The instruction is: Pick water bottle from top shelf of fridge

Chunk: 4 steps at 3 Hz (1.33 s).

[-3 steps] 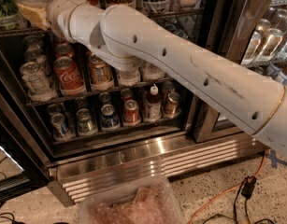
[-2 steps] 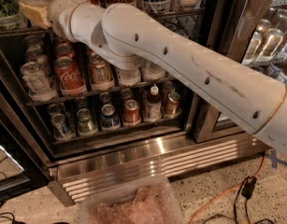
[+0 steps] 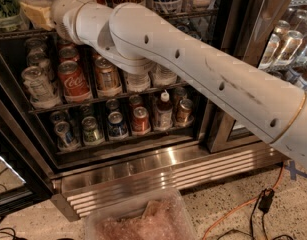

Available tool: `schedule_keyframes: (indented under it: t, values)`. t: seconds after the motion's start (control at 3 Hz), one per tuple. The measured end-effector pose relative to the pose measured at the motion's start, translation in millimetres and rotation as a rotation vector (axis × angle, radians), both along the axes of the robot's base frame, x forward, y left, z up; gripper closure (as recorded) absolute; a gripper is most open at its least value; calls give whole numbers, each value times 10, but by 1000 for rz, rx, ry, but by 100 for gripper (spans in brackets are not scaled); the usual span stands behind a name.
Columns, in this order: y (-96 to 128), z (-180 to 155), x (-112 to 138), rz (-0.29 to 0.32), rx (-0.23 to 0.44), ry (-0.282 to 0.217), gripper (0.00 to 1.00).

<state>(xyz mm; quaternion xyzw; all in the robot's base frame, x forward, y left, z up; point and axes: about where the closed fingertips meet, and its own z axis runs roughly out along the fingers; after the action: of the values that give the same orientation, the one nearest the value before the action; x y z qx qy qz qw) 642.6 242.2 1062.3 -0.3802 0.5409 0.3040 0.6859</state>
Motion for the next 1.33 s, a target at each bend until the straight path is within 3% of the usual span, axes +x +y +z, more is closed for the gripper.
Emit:
schedule_keyframes:
  t: [1.33]
  values:
    - [60, 159, -107, 35, -1, -56, 100]
